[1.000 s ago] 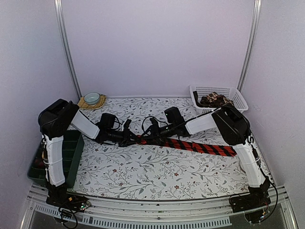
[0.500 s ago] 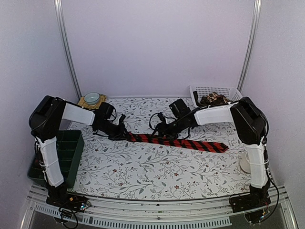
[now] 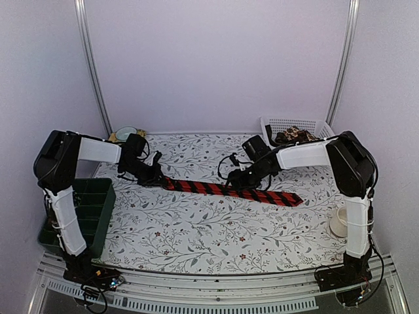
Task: Roll the ties
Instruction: Roll the tie at the center of the board.
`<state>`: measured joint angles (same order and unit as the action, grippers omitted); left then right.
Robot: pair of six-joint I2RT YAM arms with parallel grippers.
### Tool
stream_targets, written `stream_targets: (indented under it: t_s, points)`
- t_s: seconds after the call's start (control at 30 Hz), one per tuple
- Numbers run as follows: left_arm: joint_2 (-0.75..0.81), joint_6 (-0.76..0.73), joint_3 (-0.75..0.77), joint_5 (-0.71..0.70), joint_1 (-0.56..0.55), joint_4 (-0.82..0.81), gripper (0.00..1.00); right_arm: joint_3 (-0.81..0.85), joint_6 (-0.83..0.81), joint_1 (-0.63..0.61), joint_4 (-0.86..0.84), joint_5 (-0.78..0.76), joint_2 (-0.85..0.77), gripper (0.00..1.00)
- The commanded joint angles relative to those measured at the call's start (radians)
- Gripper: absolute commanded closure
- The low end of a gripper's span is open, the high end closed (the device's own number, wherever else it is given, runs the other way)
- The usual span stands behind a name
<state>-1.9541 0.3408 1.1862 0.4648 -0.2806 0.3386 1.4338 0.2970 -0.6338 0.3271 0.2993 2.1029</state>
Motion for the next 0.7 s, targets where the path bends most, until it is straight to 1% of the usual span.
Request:
stream_targets:
  t_s: [0.0,0.13,0.3,0.43,0.53,0.67]
  points:
    - [0.03,0.033,-0.038,0.029,0.054,-0.034,1.0,0.003,-0.04,0.005,0.057,-0.033,-0.007,0.37]
    - [0.03,0.05,-0.023,0.005,0.061,-0.036,1.0,-0.037,-0.047,-0.017,0.049,-0.019,-0.028,0.38]
    - [0.023,0.048,-0.006,0.043,0.065,-0.036,1.0,-0.075,-0.079,-0.07,0.051,-0.069,-0.055,0.39]
    - [0.011,-0.007,0.016,0.059,0.073,0.03,1.0,-0.12,-0.111,-0.092,0.031,-0.108,-0.092,0.39]
    - [0.0,-0.045,0.027,0.033,0.08,0.077,1.0,-0.14,-0.136,-0.093,0.029,-0.132,-0.126,0.39]
    - [-0.002,-0.053,0.035,0.011,0.09,0.095,1.0,-0.141,-0.17,-0.112,0.045,-0.15,-0.153,0.4]
